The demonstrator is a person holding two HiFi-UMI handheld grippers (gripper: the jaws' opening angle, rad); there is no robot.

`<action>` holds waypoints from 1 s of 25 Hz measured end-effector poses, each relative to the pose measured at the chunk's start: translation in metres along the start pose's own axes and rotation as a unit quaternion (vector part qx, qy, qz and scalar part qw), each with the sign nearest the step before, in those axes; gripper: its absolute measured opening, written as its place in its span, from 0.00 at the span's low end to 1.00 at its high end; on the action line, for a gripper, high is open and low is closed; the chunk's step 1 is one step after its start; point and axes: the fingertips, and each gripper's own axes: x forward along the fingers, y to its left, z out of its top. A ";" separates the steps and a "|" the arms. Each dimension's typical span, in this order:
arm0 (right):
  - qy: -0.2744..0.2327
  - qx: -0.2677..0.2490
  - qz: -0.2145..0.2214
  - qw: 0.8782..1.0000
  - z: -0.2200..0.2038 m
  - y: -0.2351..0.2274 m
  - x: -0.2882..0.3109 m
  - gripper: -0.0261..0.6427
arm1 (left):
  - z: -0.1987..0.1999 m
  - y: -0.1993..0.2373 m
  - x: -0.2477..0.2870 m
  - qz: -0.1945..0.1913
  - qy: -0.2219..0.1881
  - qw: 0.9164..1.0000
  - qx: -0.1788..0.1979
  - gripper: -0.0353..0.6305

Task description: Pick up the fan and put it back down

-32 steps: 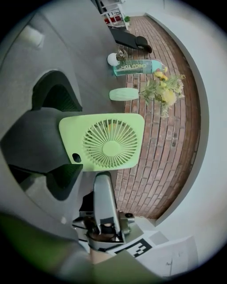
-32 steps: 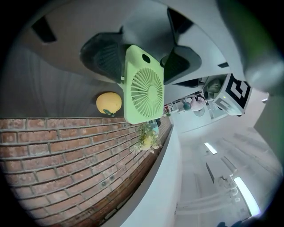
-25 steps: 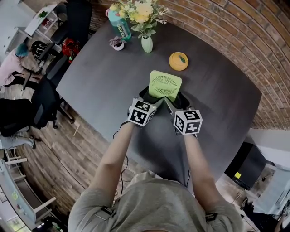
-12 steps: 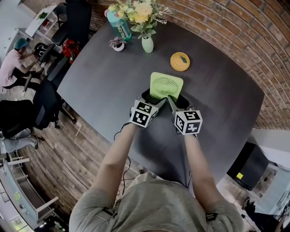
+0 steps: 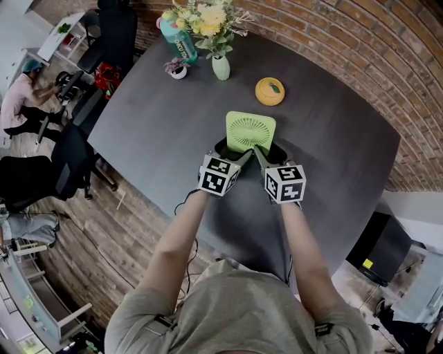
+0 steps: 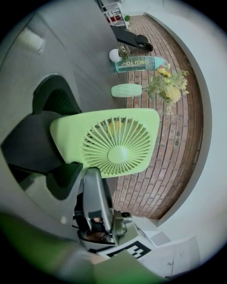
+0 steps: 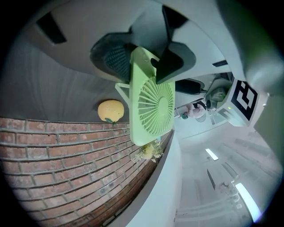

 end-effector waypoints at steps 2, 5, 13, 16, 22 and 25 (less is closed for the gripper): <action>-0.002 -0.010 -0.002 1.000 0.003 0.002 -0.007 0.30 | 0.002 -0.005 -0.005 0.004 -0.003 1.000 0.000 0.58; -0.005 -0.022 -0.003 1.000 0.008 0.006 -0.019 0.30 | 0.007 -0.012 -0.013 0.005 -0.010 1.000 -0.004 0.58; -0.026 -0.045 -0.010 0.999 0.035 0.006 -0.058 0.30 | 0.039 -0.039 -0.033 0.002 -0.037 0.999 0.008 0.58; -0.036 -0.052 -0.015 0.998 0.045 0.004 -0.075 0.30 | 0.052 -0.051 -0.039 -0.001 -0.046 0.999 0.018 0.58; -0.058 -0.059 -0.035 0.996 0.065 -0.003 -0.113 0.30 | 0.081 -0.081 -0.050 -0.018 -0.062 0.997 0.044 0.58; -0.063 -0.058 -0.051 0.995 0.067 -0.008 -0.132 0.30 | 0.090 -0.099 -0.052 -0.032 -0.067 0.996 0.056 0.58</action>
